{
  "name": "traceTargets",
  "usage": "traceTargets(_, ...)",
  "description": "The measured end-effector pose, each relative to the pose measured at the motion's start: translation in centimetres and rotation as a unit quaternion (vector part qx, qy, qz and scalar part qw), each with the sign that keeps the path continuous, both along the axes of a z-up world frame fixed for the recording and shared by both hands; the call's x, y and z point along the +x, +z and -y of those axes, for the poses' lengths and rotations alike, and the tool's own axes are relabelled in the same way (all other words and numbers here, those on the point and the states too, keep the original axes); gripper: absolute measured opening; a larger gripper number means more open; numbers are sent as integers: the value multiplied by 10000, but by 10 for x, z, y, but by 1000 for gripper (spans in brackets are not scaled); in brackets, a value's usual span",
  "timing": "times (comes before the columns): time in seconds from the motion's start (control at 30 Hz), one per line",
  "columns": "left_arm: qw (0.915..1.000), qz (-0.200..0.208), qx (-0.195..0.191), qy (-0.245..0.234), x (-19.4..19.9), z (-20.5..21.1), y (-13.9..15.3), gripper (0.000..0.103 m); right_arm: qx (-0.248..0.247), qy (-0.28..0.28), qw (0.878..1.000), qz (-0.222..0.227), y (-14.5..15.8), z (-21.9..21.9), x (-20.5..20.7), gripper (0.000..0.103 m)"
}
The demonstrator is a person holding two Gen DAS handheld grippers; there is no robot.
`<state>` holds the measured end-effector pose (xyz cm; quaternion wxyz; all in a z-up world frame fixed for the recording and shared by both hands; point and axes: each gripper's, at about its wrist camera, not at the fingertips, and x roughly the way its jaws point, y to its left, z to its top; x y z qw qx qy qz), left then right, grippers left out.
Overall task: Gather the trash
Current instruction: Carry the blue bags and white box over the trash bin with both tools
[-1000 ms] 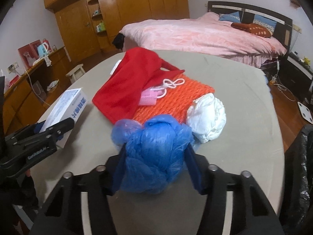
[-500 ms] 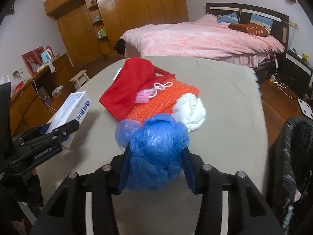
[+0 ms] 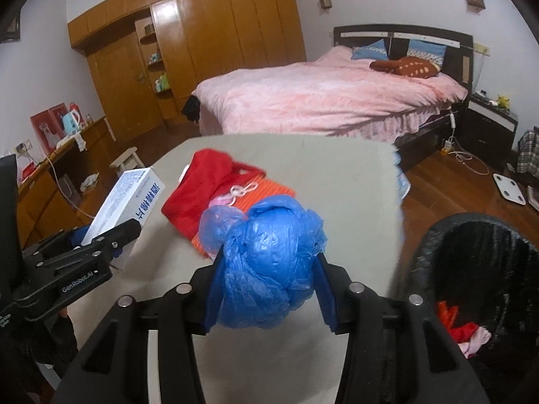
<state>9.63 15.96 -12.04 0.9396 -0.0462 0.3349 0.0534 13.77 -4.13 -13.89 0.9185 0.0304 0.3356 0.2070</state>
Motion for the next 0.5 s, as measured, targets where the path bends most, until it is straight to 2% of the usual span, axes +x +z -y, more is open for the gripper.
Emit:
traceTargets(0.27,9994,219,9,-254,-1,35,21,53,142,-282,9992,227,24,35,-8,47)
traceTargets(0.5,9978,328,-55,-582,1,72,33,53,80,-533,9977,421,40,66,-20,47)
